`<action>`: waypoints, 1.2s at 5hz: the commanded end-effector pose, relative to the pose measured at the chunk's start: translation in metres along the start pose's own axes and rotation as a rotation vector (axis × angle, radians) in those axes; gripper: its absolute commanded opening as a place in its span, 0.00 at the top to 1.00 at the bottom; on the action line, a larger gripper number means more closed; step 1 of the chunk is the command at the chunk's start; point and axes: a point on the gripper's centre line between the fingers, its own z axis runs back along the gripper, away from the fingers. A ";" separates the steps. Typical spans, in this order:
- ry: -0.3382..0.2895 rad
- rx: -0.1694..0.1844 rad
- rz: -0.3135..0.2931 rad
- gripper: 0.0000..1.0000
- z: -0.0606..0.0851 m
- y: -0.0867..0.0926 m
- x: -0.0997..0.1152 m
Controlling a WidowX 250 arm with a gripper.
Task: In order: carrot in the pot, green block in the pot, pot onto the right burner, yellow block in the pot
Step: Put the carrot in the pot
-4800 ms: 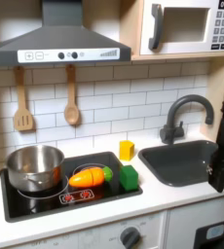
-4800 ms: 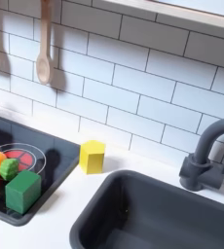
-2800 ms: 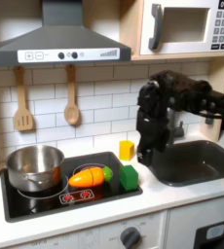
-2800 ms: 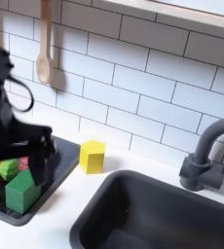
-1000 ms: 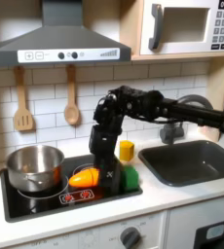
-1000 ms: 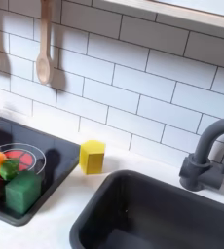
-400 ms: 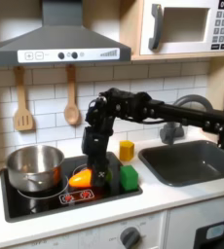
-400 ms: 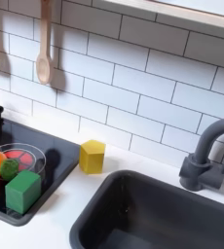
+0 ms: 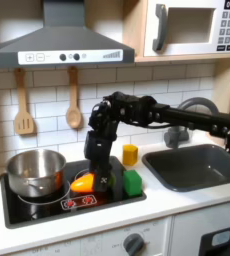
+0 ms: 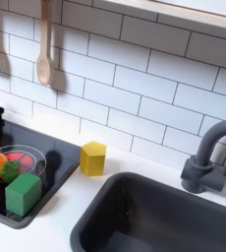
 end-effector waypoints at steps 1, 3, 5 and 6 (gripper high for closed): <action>-0.021 -0.022 0.004 0.00 -0.002 -0.010 0.007; 0.005 0.037 0.002 0.00 -0.026 -0.011 0.006; 0.003 0.032 -0.037 1.00 -0.026 -0.012 0.002; 0.006 -0.044 -0.137 1.00 -0.009 -0.030 -0.001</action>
